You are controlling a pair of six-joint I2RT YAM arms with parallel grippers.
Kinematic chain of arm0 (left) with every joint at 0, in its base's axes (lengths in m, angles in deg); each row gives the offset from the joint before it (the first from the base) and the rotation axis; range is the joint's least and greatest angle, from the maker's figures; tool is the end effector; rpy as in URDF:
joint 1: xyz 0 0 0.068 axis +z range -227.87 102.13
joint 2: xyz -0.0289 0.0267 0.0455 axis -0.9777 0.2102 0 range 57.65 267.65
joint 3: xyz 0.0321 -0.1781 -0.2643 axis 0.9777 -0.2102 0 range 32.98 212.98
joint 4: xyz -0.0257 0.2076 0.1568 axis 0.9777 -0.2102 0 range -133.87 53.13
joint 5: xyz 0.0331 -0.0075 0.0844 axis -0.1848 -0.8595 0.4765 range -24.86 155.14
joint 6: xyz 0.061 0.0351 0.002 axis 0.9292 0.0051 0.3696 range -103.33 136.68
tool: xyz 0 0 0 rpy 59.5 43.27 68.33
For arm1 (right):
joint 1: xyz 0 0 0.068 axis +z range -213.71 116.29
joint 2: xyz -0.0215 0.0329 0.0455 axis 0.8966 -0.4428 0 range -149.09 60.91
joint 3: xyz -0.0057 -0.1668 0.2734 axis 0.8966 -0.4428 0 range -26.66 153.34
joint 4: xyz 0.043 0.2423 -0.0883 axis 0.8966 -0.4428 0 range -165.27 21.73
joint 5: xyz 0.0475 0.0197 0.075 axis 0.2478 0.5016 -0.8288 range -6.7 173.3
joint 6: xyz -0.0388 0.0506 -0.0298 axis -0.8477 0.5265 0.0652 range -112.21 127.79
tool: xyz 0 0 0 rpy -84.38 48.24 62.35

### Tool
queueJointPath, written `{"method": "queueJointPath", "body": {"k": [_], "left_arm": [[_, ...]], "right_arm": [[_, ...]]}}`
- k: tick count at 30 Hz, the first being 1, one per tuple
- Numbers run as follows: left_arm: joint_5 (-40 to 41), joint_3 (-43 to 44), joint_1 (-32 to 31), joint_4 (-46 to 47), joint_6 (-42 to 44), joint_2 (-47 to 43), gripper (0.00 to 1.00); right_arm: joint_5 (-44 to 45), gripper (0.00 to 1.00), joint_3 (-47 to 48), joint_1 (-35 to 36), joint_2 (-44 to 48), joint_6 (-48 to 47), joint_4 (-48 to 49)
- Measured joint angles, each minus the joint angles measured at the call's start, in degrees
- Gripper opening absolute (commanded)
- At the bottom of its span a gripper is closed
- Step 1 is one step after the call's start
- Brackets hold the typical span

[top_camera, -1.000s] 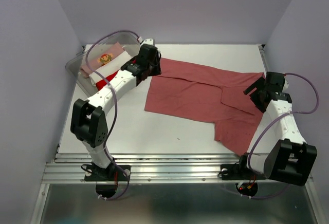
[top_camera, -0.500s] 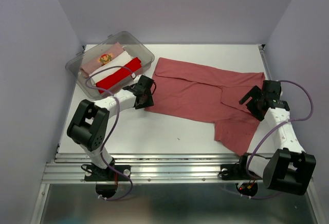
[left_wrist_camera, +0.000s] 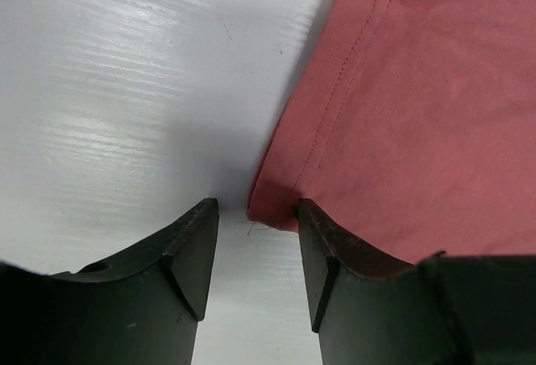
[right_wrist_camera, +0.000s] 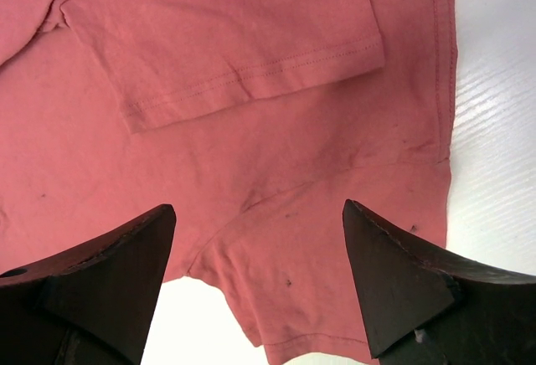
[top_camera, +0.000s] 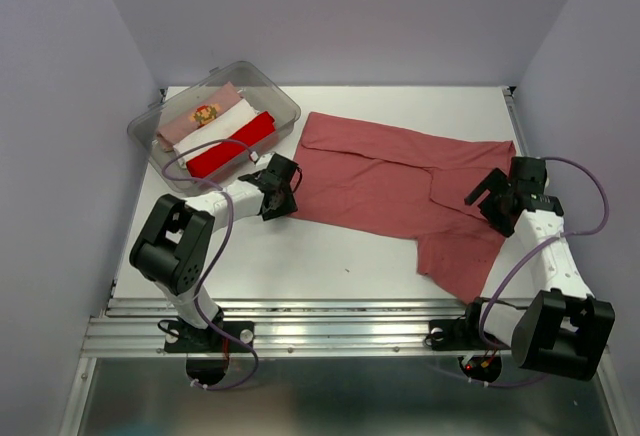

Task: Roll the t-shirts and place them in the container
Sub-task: Fold the T-shirt at the center of the board.

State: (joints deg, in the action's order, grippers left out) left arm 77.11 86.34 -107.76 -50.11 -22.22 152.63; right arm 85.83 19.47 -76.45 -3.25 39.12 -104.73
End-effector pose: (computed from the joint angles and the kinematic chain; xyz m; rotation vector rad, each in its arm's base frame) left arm 0.3052 -0.1618 0.2008 -0.2804 2.4977 -0.2321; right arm 0.2059 -0.0491 0.2692 0.9627 2.3312 0.0755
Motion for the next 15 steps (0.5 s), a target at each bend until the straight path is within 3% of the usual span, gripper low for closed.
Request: {"method": "queueJointPath", "body": {"k": [2,5,6,7,8,10,15], "left_arm": [[-0.3,0.0,0.0,0.3,-0.3,0.0,0.5],[-0.9,-0.1,0.0,0.8,-0.8,0.0,0.35],[-1.1,-0.2,0.0,1.0,-0.8,0.0,0.29],[-1.3,-0.3,0.0,1.1,-1.0,0.0,0.12],[-1.4,-0.3,0.0,1.2,-1.0,0.0,0.03],[-1.6,-0.3,0.0,1.5,-1.0,0.0,0.0],[-2.0,0.0,0.0,1.5,-0.8,-0.1,0.0]], "right_arm": [[0.0,0.87,0.0,0.0,0.1,0.0,-0.5],[0.0,0.88,0.0,0.0,0.3,0.0,-1.1],[0.0,0.88,0.0,0.0,0.4,0.1,-1.4],[0.1,0.89,0.0,0.0,0.5,0.2,-1.7],[0.1,0.9,0.0,0.0,0.6,0.2,-2.2],[0.2,1.0,0.2,0.0,0.6,0.7,-3.6],[1.0,0.99,1.7,0.0,-0.2,3.8,-9.2]]}}
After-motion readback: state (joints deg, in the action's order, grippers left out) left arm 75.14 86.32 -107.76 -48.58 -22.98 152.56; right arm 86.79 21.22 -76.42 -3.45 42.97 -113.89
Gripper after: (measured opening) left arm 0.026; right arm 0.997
